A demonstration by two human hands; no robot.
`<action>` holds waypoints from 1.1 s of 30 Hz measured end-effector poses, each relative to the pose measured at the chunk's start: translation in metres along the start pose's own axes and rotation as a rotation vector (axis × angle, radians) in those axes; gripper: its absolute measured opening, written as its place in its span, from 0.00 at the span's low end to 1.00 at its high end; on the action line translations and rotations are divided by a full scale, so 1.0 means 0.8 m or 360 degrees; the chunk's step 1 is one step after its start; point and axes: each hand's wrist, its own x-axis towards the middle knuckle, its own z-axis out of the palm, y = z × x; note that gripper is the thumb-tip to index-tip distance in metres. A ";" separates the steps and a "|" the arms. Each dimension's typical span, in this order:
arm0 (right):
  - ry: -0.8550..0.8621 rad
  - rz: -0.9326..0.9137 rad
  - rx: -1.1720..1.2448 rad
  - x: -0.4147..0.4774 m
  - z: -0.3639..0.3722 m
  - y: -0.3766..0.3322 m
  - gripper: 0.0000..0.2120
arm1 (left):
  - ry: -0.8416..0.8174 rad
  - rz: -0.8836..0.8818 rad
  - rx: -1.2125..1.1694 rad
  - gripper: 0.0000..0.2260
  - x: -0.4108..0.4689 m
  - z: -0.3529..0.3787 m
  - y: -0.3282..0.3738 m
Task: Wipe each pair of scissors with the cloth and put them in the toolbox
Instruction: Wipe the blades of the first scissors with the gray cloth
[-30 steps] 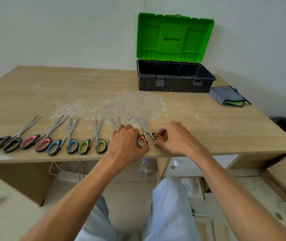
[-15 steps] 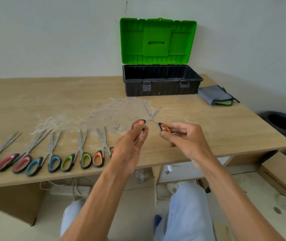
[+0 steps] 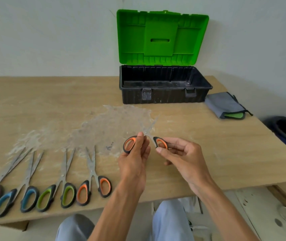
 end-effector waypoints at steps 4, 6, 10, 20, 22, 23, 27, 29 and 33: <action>-0.0107 -0.0056 -0.0056 0.002 0.004 0.004 0.13 | -0.0040 0.0053 0.0044 0.08 0.009 -0.003 -0.006; -0.0111 -0.0105 -0.0077 0.000 0.002 0.014 0.14 | -0.0114 0.0096 0.0064 0.08 0.011 -0.006 -0.011; -0.0074 -0.0129 -0.0065 -0.014 -0.010 0.022 0.16 | -0.0218 0.0126 0.0137 0.05 0.002 -0.006 -0.018; 0.0185 -0.0008 -0.0860 0.039 -0.105 -0.038 0.14 | -0.0110 0.0121 0.0131 0.13 -0.011 0.007 -0.004; 0.0390 -0.0006 -0.1126 0.087 -0.139 -0.038 0.15 | -0.0067 0.0117 0.0144 0.13 -0.008 0.003 -0.002; 0.0472 -0.0025 -0.1293 0.114 -0.156 -0.033 0.17 | -0.0042 0.0102 0.0136 0.12 -0.007 0.002 -0.001; 0.0633 0.0107 -0.1837 0.194 -0.194 -0.010 0.25 | -0.0006 0.0069 0.0140 0.12 0.003 -0.003 0.001; 0.0641 0.0221 -0.1968 0.213 -0.197 0.000 0.30 | -0.0021 0.0065 0.0150 0.12 0.007 -0.005 0.002; 0.0705 0.0144 -0.2085 0.227 -0.199 0.012 0.19 | -0.0053 0.0059 0.0187 0.11 0.013 -0.001 -0.001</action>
